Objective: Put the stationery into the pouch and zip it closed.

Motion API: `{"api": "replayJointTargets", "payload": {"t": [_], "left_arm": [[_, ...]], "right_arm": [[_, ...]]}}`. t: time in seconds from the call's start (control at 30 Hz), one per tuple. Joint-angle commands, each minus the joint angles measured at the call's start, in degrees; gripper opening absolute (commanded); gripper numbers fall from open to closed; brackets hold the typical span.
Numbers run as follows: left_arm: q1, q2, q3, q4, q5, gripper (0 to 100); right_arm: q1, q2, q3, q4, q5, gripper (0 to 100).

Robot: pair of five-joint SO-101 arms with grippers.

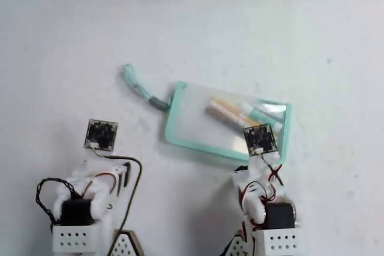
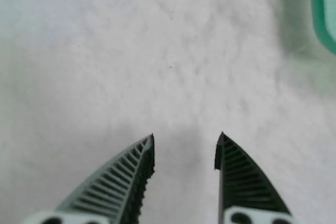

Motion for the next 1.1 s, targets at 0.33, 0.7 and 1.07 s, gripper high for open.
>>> {"api": "replayJointTargets", "payload": {"t": [0.33,0.7,1.07], "left_arm": [[0.5,-0.1,-0.2,0.1,0.6,20],[3.6,0.0,-0.2,0.1,0.7,20],[3.6,0.0,-0.2,0.1,0.7,20]], "right_arm": [[0.1,-0.4,0.5,0.1,0.5,2.1],[0.1,-0.4,0.5,0.1,0.5,2.1],[0.1,-0.4,0.5,0.1,0.5,2.1]]}}
